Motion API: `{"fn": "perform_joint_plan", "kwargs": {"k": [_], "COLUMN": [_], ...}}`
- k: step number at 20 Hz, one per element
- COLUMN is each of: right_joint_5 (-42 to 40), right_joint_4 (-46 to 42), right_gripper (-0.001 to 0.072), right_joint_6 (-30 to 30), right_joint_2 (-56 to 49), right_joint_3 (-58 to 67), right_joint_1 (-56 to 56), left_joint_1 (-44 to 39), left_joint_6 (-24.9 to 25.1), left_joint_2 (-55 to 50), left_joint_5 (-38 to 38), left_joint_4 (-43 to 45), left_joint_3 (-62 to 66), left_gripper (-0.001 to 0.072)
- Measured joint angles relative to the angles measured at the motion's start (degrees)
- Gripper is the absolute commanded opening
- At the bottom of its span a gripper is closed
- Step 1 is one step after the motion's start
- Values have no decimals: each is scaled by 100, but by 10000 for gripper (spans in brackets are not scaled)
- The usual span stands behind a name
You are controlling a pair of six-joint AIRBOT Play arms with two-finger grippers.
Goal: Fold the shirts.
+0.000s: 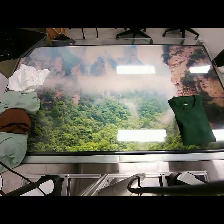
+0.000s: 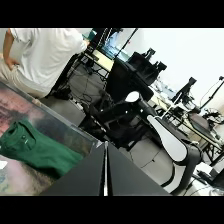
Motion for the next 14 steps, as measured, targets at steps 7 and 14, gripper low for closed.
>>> {"fn": "perform_joint_plan", "kwargs": {"k": [7,14], "right_joint_5": [-216,-769], "right_joint_4": [365,387], "right_gripper": [19,20], "right_joint_6": [-4,-46], "right_joint_2": [-50,-269], "right_joint_3": [933,918], "right_joint_1": [3102,5565], "left_joint_1": [-11,-391], "left_joint_6": [-94,-586], "left_joint_2": [0,0], "left_joint_5": [177,-85], "left_joint_4": [1198,2352], "left_joint_3": [-9,-9], "left_gripper": [10,10]}}
